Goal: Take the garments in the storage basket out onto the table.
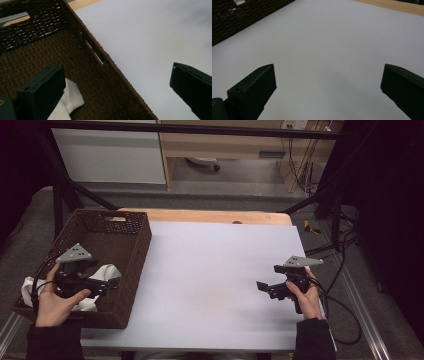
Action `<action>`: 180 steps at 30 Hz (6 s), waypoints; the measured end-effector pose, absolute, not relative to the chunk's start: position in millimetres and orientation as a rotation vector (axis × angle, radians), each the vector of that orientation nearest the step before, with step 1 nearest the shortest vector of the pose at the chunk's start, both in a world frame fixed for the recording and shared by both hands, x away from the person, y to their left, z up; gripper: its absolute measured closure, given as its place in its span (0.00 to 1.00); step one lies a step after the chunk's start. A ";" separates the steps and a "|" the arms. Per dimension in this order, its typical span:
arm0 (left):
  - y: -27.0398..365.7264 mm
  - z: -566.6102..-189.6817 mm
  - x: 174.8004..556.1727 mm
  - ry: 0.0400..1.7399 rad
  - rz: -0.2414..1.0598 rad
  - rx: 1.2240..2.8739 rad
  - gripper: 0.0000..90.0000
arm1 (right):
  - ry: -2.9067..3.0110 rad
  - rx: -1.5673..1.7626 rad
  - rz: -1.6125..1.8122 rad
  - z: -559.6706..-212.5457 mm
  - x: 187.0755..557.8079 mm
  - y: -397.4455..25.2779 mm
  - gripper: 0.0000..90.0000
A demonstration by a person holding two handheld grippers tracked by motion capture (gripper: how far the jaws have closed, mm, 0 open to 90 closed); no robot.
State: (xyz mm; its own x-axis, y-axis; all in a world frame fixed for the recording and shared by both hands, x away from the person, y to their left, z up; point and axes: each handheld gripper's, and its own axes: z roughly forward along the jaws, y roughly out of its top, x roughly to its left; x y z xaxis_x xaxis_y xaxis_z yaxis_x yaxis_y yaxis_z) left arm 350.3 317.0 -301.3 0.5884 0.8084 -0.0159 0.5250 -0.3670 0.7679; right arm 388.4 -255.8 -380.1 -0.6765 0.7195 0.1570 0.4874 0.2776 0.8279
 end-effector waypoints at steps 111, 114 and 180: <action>452.1 -339.3 310.9 1.537 0.582 2.018 0.43 | 2.333 1.118 1.317 -384.1 389.2 -250.2 0.01; 453.3 -340.4 310.6 1.554 0.567 2.016 0.51 | 2.330 1.116 1.320 -383.9 389.4 -250.6 0.01; 448.4 -283.9 306.4 1.413 0.495 1.956 0.82 | 2.320 1.117 1.327 -381.5 388.4 -253.5 0.01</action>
